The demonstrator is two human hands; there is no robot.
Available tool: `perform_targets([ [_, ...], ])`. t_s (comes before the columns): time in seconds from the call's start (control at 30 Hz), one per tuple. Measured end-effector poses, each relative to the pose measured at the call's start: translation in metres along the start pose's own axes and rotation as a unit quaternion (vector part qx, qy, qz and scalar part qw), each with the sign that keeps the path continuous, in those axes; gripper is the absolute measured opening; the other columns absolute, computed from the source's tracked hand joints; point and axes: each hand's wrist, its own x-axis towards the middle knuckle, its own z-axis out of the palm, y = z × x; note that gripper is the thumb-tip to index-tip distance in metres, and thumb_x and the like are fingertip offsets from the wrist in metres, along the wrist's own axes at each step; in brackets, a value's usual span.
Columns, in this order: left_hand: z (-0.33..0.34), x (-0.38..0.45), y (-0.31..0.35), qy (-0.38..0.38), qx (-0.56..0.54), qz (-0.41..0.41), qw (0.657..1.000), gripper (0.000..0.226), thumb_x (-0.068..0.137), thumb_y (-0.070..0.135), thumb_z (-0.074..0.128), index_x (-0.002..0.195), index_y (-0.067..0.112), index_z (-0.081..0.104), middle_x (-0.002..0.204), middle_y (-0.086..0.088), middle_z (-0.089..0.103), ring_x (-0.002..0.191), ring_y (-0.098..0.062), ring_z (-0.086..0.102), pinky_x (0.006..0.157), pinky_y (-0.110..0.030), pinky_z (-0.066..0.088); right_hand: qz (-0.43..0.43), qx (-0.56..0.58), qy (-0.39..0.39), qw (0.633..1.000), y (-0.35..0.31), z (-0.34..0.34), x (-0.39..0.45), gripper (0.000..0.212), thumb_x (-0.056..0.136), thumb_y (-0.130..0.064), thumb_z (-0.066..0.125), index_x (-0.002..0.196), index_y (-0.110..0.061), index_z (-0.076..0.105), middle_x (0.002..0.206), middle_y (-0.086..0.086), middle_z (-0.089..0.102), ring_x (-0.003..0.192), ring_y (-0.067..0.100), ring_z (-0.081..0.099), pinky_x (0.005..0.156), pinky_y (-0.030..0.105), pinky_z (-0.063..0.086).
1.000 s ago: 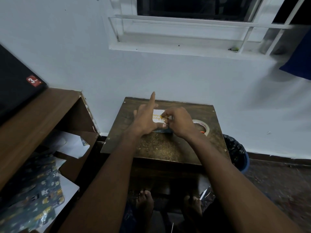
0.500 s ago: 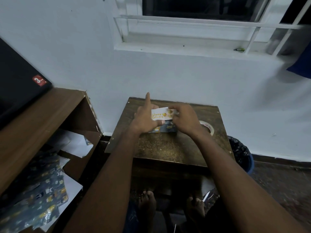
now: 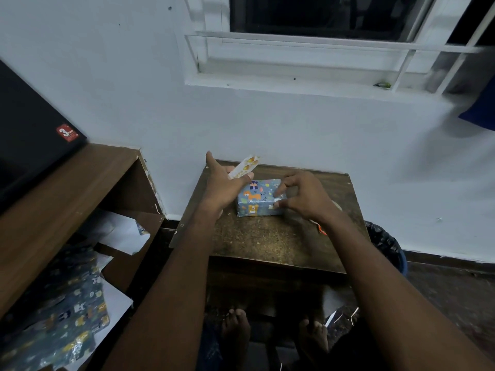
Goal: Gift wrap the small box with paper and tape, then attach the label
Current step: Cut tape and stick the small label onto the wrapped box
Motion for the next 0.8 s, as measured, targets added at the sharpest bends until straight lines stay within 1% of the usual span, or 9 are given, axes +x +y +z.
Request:
perform_targets([
  [0.07, 0.000, -0.002, 0.001, -0.002, -0.014, -0.009, 1.000, 0.122, 0.094, 0.021, 0.081, 0.166, 0.019, -0.017, 0.112, 0.007, 0.061, 0.106, -0.009, 0.062, 0.090, -0.031, 0.047, 0.002, 0.020, -0.018, 1.000, 0.000, -0.003, -0.002, 0.016, 0.067, -0.016, 0.094, 0.071, -0.019, 0.078, 0.130, -0.003, 0.068, 0.126, 0.013, 0.057, 0.096, 0.032, 0.043],
  [0.13, -0.001, -0.005, 0.004, -0.006, -0.026, -0.017, 0.999, 0.119, 0.095, 0.022, 0.079, 0.166, 0.017, -0.016, 0.125, -0.001, 0.065, 0.101, -0.007, 0.062, 0.090, -0.030, 0.047, 0.007, 0.024, -0.041, 0.999, 0.002, -0.002, -0.002, 0.021, 0.066, -0.018, 0.094, 0.073, -0.020, 0.074, 0.141, -0.002, 0.064, 0.134, 0.015, 0.053, 0.102, 0.034, 0.043],
  [0.3, 0.003, -0.016, 0.013, -0.025, -0.032, -0.010, 0.999, 0.117, 0.097, 0.021, 0.077, 0.165, 0.011, -0.018, 0.128, -0.001, 0.066, 0.088, 0.003, 0.060, 0.083, -0.023, 0.048, -0.019, 0.002, -0.057, 0.998, 0.006, 0.000, 0.005, 0.059, 0.073, -0.034, 0.092, 0.126, -0.028, 0.068, 0.132, -0.001, 0.056, 0.125, 0.020, 0.049, 0.103, 0.039, 0.044],
  [0.37, 0.005, -0.019, 0.016, -0.028, -0.023, -0.007, 0.999, 0.117, 0.097, 0.021, 0.077, 0.166, 0.010, -0.016, 0.128, -0.001, 0.066, 0.090, 0.000, 0.061, 0.080, -0.020, 0.047, -0.025, -0.026, -0.079, 0.996, 0.006, 0.004, 0.008, 0.064, 0.076, -0.036, 0.090, 0.135, -0.031, 0.064, 0.133, 0.001, 0.048, 0.128, 0.022, 0.041, 0.108, 0.041, 0.039],
  [0.43, 0.006, -0.020, 0.018, -0.025, -0.021, -0.009, 0.999, 0.116, 0.096, 0.022, 0.078, 0.166, 0.010, -0.014, 0.137, -0.005, 0.066, 0.099, -0.007, 0.063, 0.070, -0.014, 0.046, -0.031, -0.024, -0.072, 0.997, 0.006, 0.007, 0.009, 0.054, 0.078, -0.034, 0.089, 0.128, -0.033, 0.067, 0.129, 0.000, 0.046, 0.126, 0.022, 0.040, 0.106, 0.040, 0.039],
  [0.53, 0.006, -0.018, 0.018, -0.019, -0.030, -0.015, 0.999, 0.117, 0.096, 0.021, 0.079, 0.166, 0.010, -0.014, 0.140, -0.008, 0.066, 0.106, -0.013, 0.065, 0.087, -0.027, 0.051, -0.024, 0.011, -0.045, 0.999, 0.006, 0.006, 0.009, 0.026, 0.075, -0.026, 0.091, 0.095, -0.027, 0.074, 0.119, -0.005, 0.052, 0.119, 0.018, 0.046, 0.095, 0.035, 0.042],
  [0.6, 0.005, -0.018, 0.017, -0.021, -0.030, -0.016, 0.999, 0.117, 0.096, 0.021, 0.079, 0.166, 0.010, -0.014, 0.140, -0.009, 0.066, 0.106, -0.014, 0.065, 0.090, -0.030, 0.050, -0.014, 0.027, -0.036, 0.999, 0.008, 0.006, 0.011, 0.023, 0.072, -0.024, 0.093, 0.085, -0.024, 0.074, 0.117, -0.005, 0.055, 0.117, 0.019, 0.051, 0.093, 0.036, 0.045],
  [0.7, 0.006, -0.018, 0.017, -0.023, -0.018, -0.015, 0.999, 0.117, 0.095, 0.021, 0.080, 0.167, 0.011, -0.011, 0.141, -0.008, 0.065, 0.104, -0.011, 0.064, 0.079, -0.022, 0.051, -0.015, 0.010, -0.047, 0.999, 0.008, 0.007, 0.012, 0.040, 0.076, -0.030, 0.091, 0.112, -0.027, 0.072, 0.125, -0.002, 0.052, 0.122, 0.022, 0.050, 0.103, 0.041, 0.046],
  [0.8, 0.008, -0.016, 0.015, -0.020, -0.009, -0.010, 1.000, 0.119, 0.093, 0.022, 0.082, 0.167, 0.011, -0.010, 0.141, -0.008, 0.063, 0.108, -0.012, 0.062, 0.084, -0.026, 0.048, -0.010, -0.032, -0.064, 0.997, 0.006, 0.008, 0.012, 0.063, 0.080, -0.035, 0.088, 0.137, -0.022, 0.063, 0.135, 0.001, 0.049, 0.126, 0.020, 0.047, 0.108, 0.041, 0.044],
])
